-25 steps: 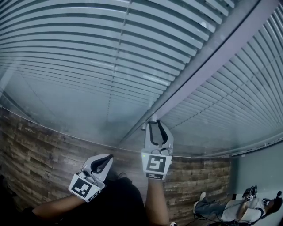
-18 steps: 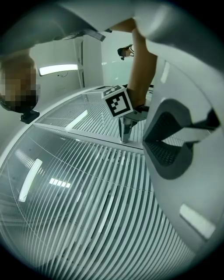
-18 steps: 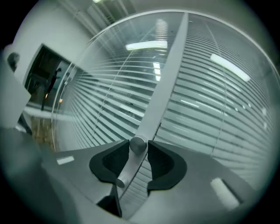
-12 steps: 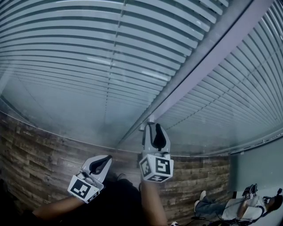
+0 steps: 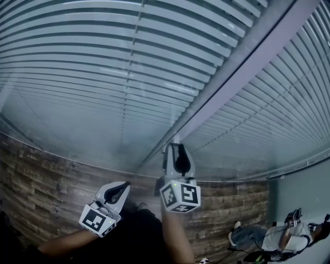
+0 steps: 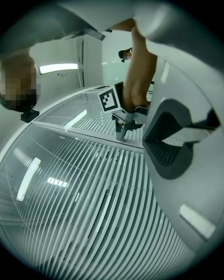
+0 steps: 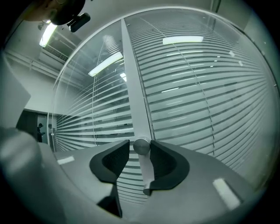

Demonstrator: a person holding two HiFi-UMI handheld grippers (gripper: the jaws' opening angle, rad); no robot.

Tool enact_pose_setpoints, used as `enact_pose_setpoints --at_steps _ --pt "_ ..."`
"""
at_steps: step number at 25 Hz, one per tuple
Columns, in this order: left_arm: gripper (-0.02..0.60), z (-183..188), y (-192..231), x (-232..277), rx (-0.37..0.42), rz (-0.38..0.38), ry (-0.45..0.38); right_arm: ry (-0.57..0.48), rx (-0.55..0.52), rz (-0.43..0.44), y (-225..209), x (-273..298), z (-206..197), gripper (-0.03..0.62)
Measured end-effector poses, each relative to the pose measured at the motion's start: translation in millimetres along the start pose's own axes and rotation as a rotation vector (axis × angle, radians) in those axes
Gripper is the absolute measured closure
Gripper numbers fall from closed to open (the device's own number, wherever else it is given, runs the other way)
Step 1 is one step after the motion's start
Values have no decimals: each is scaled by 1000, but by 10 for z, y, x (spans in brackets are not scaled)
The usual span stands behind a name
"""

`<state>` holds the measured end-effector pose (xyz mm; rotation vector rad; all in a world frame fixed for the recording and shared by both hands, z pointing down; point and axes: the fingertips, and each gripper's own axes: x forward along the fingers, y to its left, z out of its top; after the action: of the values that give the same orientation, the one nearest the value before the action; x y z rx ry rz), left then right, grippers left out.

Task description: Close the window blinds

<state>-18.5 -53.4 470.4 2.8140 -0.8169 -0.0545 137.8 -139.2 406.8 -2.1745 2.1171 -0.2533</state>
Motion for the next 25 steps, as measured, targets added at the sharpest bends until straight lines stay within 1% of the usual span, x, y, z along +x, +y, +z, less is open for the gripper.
enact_pose_setpoints --at_steps 3,6,8,13,17,19,20,21,22,23,25 --pt "583 14 7 29 -7 2 4 -15 -30 -34 -36 -6 29 497" --pt "583 106 -15 110 -9 4 3 -9 -58 -44 -116 24 125 486" --pt "583 120 -21 149 -9 1 6 12 -107 -47 -147 41 141 482" --pt "583 89 -37 122 -2 -15 11 72 -336 -53 -76 32 99 505" --pt "583 44 -40 34 -6 -27 14 101 -571 -76 61 12 83 503" --pt "583 32 -37 1 -8 -29 14 111 -655 -92 105 3 67 503" --pt "583 37 -43 4 -8 -30 14 113 -659 -92 101 4 69 502" --pt "583 51 -53 16 -7 -30 14 108 -627 -86 80 5 89 502" --pt "583 70 -65 32 -8 -29 15 96 -551 -76 43 2 118 502" --pt "583 88 -72 45 -10 -27 16 78 -435 -63 -9 -9 144 502" --pt "583 86 -57 45 -14 -20 18 38 -152 -31 -111 -36 130 492"
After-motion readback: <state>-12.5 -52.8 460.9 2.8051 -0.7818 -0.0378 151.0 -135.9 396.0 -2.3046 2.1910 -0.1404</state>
